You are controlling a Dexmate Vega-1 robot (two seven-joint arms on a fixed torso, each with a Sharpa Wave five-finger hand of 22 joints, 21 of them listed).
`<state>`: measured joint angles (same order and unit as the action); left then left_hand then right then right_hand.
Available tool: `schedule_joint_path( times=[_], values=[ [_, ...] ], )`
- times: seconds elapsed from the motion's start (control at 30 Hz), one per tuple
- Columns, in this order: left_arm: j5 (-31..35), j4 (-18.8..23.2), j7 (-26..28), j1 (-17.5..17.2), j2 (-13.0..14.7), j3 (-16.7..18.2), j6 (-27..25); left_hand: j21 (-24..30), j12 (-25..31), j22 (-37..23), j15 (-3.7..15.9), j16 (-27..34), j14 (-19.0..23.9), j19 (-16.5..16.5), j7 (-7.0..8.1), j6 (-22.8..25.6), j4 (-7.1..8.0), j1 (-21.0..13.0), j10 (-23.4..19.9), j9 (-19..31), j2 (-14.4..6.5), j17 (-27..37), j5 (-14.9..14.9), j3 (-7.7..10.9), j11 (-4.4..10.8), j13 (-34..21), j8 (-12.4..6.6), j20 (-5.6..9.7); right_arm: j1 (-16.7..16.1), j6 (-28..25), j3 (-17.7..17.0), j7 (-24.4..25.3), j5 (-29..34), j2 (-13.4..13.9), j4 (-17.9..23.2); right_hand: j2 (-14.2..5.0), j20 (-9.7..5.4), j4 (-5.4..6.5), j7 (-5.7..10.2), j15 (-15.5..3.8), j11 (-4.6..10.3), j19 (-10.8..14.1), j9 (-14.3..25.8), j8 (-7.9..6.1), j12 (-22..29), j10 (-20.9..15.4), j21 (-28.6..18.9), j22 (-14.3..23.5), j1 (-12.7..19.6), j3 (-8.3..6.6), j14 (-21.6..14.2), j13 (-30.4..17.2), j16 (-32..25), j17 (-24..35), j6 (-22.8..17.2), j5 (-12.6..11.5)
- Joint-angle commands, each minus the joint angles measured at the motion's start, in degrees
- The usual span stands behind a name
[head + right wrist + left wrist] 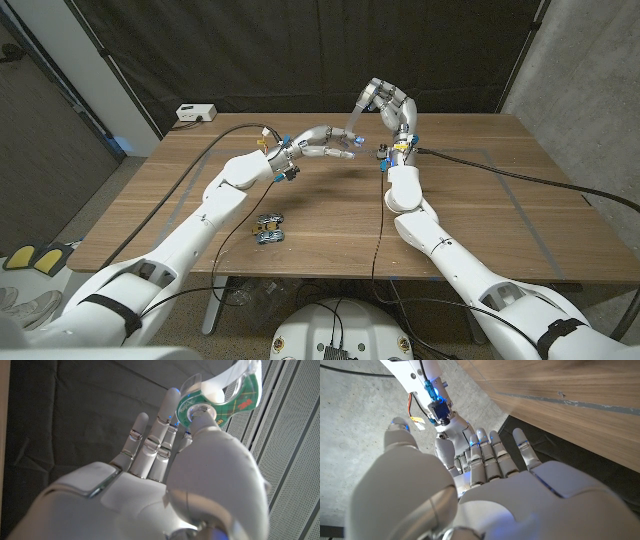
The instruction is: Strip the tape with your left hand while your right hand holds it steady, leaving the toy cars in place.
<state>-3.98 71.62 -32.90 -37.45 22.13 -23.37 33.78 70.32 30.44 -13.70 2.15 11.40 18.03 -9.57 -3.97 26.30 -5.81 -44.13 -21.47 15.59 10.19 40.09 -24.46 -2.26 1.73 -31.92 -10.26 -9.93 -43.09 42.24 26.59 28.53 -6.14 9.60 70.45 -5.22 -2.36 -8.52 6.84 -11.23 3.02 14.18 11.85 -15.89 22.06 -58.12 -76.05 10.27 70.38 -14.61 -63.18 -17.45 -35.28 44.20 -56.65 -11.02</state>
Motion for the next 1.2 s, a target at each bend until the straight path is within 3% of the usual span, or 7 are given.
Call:
schedule_joint_path(
  times=[0.03, 0.27, 0.53, 0.67, 0.8, 0.93, 1.2],
  values=[
    [6.9, 9.4, -3.8, 1.2, 6.3, -3.5, -11.1, 0.1, -0.5, -0.9, -1.82, 0.0, -2.7, -5.5, -2.07, -5.1, 0.94, 3.0, 3.2, 0.5, -0.6, 0.4, -1.2, -3.94, -2.21, -0.7, -0.40, 0.52, -0.2, 0.5, -0.1, 0.4, 0.6, 0.4, 0.8, -0.50, -6.88, 0.18, -0.46, -2.27, 4.59, 0.2, 5.6, -0.15, 0.0, -10.4, 0.1, 0.2, 0.0, -0.06, -0.1, -11.3, 0.3, 0.3, -5.4, -0.3],
    [12.6, 14.3, -7.9, 1.5, 8.4, -4.2, -21.3, 1.0, -1.7, -2.0, -5.16, 0.1, -5.0, -7.8, -6.04, -8.3, 2.66, 6.8, 4.9, 0.4, -1.2, 0.0, -2.0, -7.92, -5.55, 0.1, -0.79, 0.33, 0.0, 1.1, -0.2, 1.2, 1.9, 0.7, 1.5, -0.44, -6.90, 0.15, -0.45, -2.27, 4.55, 0.3, 5.6, -0.10, -0.1, -10.4, 0.1, 0.2, 0.0, -0.02, -0.1, -11.5, 0.4, 0.4, -5.6, -0.3],
    [17.2, 16.8, -9.7, 0.4, 9.0, -3.4, -25.4, 1.2, -2.8, -2.7, -6.32, -0.2, -7.6, -10.1, -6.35, -10.8, 3.60, 8.5, 7.0, 0.3, -1.7, -0.3, -2.5, -9.88, -6.75, 0.6, -0.57, 0.32, -0.3, -0.1, 0.1, 1.3, 2.4, 1.2, 3.1, -0.42, -6.90, 0.18, -0.40, -2.27, 4.51, 0.3, 5.5, -0.03, -0.2, -10.5, 0.1, 0.2, 0.0, 0.03, -0.2, -11.5, 0.5, 0.6, -5.7, -0.3],
    [17.1, 18.1, -6.7, -2.7, 9.1, -0.6, -24.6, 1.0, -5.0, -3.0, -7.49, -0.5, -12.9, -13.5, -5.77, -21.7, 4.19, 9.2, 12.9, -0.2, -2.2, -1.2, -3.6, -13.26, -7.19, 0.8, 0.49, 0.21, -0.4, -0.6, 0.3, 1.3, 2.6, 1.4, 3.8, -0.40, -6.90, 0.17, -0.44, -2.27, 4.56, 0.3, 5.5, 0.02, -0.2, -10.5, 0.2, 0.2, 0.1, 0.05, -0.2, -11.6, 0.6, 0.6, -5.7, -0.4],
    [13.9, 20.2, 3.5, -10.5, 7.2, 6.0, -23.1, -1.5, -8.7, -0.4, -9.90, -0.1, -19.8, -17.8, -0.42, -33.9, 8.68, 13.4, 22.7, -1.4, -9.4, -4.3, -3.3, -14.92, -8.83, 1.7, -0.41, -1.93, -0.5, -1.4, 0.5, 1.9, 3.4, 1.4, 4.6, -0.42, -6.91, 0.20, -0.37, -2.27, 4.58, 0.3, 5.5, 0.07, -0.3, -10.6, 0.2, 0.2, 0.1, 0.07, -0.2, -11.6, 0.7, 0.7, -5.7, -0.4],
    [10.9, 18.5, 23.5, -19.4, -0.2, 12.4, -14.0, -3.0, -10.9, 1.2, -8.92, 0.5, -20.6, -18.5, 4.55, -33.0, 10.65, 14.7, 24.4, -1.9, -13.3, -6.4, -1.1, -14.52, -8.17, 3.1, -1.78, -2.06, -0.7, -2.6, 0.8, 2.3, 4.0, 1.4, 5.5, -0.43, -6.92, 0.21, -0.33, -2.27, 4.65, 0.3, 5.5, 0.07, -0.3, -10.5, 0.2, 0.2, 0.1, 0.09, -0.2, -11.7, 0.7, 0.8, -5.7, -0.4],
    [7.7, 8.9, 42.0, -19.4, -2.8, 12.2, 8.0, -5.0, -14.2, 3.4, -5.92, 0.2, -20.9, -14.7, 11.37, -32.4, 11.24, 14.5, 25.8, -3.3, -14.8, -11.0, 2.4, -14.79, -4.58, 6.2, -1.46, -1.79, -0.4, -4.6, 1.6, 2.4, 4.8, 1.3, 6.1, -0.45, -6.94, 0.25, -0.36, -2.27, 4.64, 0.3, 5.5, 0.17, -0.5, -10.5, 0.3, 0.2, 0.1, 0.13, -0.3, -11.7, 0.9, 0.9, -5.7, -0.4]
  ],
)
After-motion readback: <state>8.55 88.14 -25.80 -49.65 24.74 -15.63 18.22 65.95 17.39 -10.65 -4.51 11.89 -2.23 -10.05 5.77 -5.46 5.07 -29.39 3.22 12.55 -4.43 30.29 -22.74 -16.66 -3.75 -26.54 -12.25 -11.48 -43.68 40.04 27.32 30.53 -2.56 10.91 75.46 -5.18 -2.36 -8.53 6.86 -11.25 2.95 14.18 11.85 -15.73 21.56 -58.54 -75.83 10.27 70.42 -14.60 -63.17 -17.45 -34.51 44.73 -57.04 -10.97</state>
